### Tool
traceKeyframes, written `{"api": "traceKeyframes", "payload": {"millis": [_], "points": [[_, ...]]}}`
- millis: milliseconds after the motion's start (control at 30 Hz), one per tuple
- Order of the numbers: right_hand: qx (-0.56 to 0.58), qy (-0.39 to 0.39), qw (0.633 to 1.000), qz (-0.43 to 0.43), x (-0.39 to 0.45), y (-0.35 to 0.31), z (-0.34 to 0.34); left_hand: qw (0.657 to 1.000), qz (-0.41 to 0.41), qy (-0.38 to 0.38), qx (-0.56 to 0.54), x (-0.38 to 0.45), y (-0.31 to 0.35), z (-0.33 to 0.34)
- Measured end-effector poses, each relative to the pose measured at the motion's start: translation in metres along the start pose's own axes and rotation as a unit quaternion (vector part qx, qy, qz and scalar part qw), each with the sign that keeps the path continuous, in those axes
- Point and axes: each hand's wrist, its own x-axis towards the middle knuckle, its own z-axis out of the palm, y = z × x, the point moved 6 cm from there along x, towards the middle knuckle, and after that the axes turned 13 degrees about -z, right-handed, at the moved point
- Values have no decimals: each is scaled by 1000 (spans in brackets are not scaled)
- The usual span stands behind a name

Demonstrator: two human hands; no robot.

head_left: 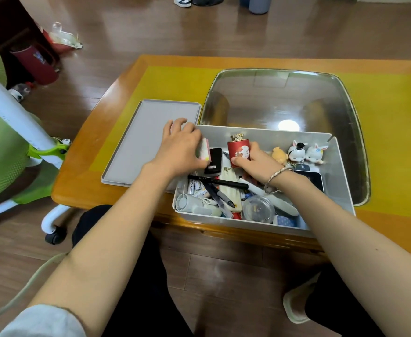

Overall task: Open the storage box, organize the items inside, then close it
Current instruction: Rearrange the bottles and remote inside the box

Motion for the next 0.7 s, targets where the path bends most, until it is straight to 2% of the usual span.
{"api": "traceKeyframes", "payload": {"millis": [100, 200, 333, 467, 600, 700], "points": [[7, -13, 1000, 6, 6, -4, 4, 992, -24, 21, -119, -7, -6, -10], [38, -47, 998, 13, 6, -6, 10, 988, -23, -1, -156, -9, -3, -11], [157, -33, 987, 8, 4, -8, 8, 971, -23, -38, -236, -8, 6, -7], [225, 41, 973, -9, -2, -6, -20, 967, 21, -144, -211, -9, 29, 11], [153, 146, 975, -65, -8, -3, -62, 972, 59, -170, -154, -6, 48, 23], [126, 157, 975, -95, -10, -2, -74, 966, 51, -215, -136, -5, 55, 33]]}}
